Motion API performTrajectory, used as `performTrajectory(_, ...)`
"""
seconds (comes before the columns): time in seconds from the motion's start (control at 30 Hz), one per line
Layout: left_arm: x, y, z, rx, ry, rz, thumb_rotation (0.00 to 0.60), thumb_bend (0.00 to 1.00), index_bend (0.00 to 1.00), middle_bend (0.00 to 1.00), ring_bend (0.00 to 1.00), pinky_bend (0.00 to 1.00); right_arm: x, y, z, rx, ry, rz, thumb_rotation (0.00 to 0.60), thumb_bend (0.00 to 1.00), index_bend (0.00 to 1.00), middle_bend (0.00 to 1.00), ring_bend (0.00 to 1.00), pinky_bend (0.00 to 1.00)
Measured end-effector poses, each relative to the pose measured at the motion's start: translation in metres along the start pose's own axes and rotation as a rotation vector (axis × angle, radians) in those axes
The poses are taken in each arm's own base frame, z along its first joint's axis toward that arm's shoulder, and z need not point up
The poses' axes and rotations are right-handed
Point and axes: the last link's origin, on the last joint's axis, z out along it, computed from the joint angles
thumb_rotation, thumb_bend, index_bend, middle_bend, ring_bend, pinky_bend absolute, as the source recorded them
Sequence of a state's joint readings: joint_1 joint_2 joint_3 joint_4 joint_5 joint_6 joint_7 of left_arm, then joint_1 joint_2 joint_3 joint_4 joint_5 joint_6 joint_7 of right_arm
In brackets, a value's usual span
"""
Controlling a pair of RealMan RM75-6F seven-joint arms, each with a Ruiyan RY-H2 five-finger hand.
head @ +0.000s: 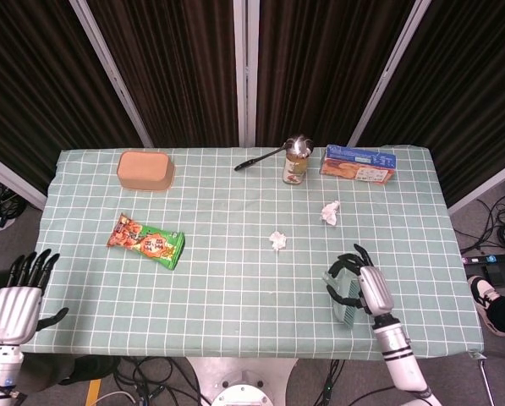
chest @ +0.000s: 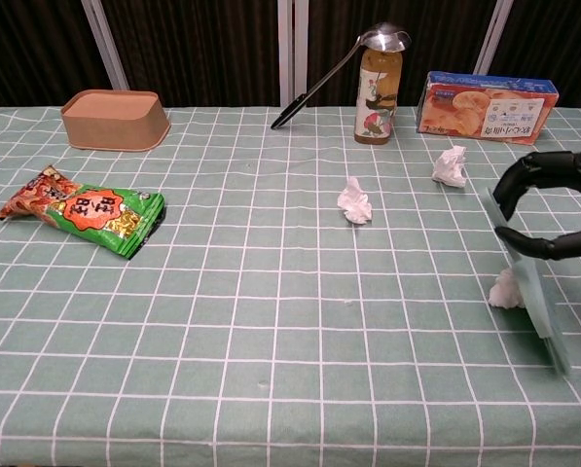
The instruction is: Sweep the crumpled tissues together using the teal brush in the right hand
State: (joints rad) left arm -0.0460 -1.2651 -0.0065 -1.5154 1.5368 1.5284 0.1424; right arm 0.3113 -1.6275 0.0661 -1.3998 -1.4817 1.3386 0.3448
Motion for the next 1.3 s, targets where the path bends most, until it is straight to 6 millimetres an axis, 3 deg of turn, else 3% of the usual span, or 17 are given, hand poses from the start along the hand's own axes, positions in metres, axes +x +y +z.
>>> performTrajectory(0.43, -0.001, -0.003, -0.004, 0.007, 0.0, -0.013, 0.6, 0.12, 0.08, 0.03, 0.0, 0.0, -0.038, -0.04, 0.084, 0.064, 0.061, -0.02, 0.6, 0.33, 0.62, 0.61, 0.26, 0.02)
performTrajectory(0.63, 0.0, -0.002, -0.003, 0.006, 0.001, -0.011, 0.6, 0.12, 0.08, 0.03, 0.0, 0.0, -0.056, -0.054, 0.113, 0.081, 0.068, -0.027, 0.6, 0.33, 0.62, 0.61, 0.26, 0.02)
performTrajectory(0.93, 0.001, -0.002, -0.003, 0.006, -0.002, -0.004, 0.6, 0.12, 0.08, 0.03, 0.0, 0.0, -0.068, -0.069, 0.141, 0.143, 0.062, -0.055, 0.6, 0.33, 0.62, 0.61, 0.26, 0.02)
performTrajectory(1.1, 0.002, -0.001, -0.003, 0.007, 0.0, -0.004, 0.6, 0.12, 0.08, 0.03, 0.0, 0.0, -0.057, -0.074, 0.146, 0.201, 0.045, -0.057, 0.6, 0.33, 0.62, 0.62, 0.27, 0.04)
performTrajectory(1.3, 0.001, -0.001, -0.004, 0.008, -0.007, -0.001, 0.6, 0.12, 0.08, 0.03, 0.0, 0.0, -0.008, -0.076, 0.151, 0.275, 0.032, -0.069, 0.6, 0.33, 0.62, 0.62, 0.28, 0.05)
